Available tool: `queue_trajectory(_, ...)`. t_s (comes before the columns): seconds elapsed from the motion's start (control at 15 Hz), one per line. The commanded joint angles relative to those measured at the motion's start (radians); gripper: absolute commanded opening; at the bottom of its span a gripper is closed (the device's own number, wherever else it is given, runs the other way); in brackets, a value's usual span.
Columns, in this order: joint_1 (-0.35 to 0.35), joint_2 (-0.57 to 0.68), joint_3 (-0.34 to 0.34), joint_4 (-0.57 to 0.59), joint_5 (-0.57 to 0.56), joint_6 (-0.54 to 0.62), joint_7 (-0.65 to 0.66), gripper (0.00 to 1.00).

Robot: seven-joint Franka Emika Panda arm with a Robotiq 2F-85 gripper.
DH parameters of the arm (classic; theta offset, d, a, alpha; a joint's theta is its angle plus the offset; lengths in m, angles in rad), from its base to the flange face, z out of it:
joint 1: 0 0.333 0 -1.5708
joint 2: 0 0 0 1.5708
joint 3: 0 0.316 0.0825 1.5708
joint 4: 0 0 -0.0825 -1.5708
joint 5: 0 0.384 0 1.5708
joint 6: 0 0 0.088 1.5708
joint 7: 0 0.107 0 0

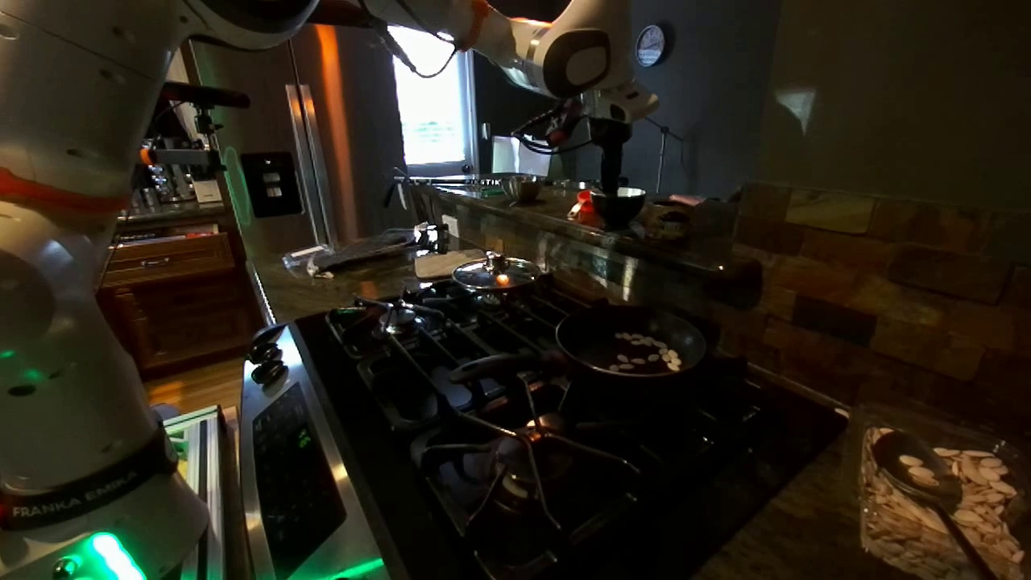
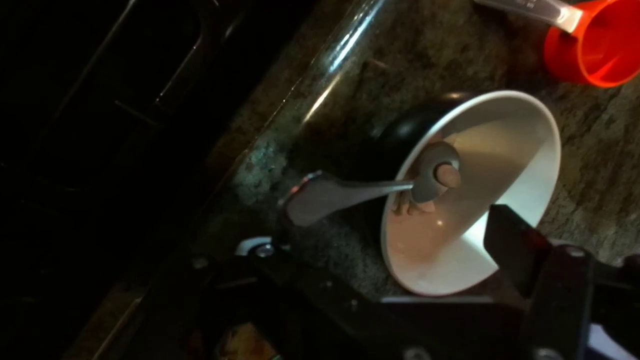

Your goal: Take the black bowl off of the top

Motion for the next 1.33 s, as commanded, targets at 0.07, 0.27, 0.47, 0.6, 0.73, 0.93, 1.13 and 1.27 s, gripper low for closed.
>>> queue_trajectory(0.07,0.002,0.059,-0.015,0.073,0.013,-0.035,0.046,0.55)
queue_trajectory(0.27,0.001,0.077,-0.018,0.092,0.013,-0.034,0.063,0.3)
queue_trajectory(0.47,0.001,0.088,-0.02,0.106,0.011,-0.036,0.071,0.08)
queue_trajectory(0.6,0.001,0.094,-0.02,0.114,0.009,-0.036,0.074,0.0)
queue_trajectory(0.73,0.003,0.095,-0.018,0.114,0.008,-0.041,0.071,0.0)
queue_trajectory(0.93,0.01,0.086,-0.012,0.119,0.001,-0.06,0.056,0.02)
queue_trajectory(1.13,0.03,0.064,-0.012,0.138,-0.026,-0.116,0.045,0.02)
queue_trajectory(1.27,0.049,0.04,-0.01,0.157,-0.059,-0.203,0.022,0.02)
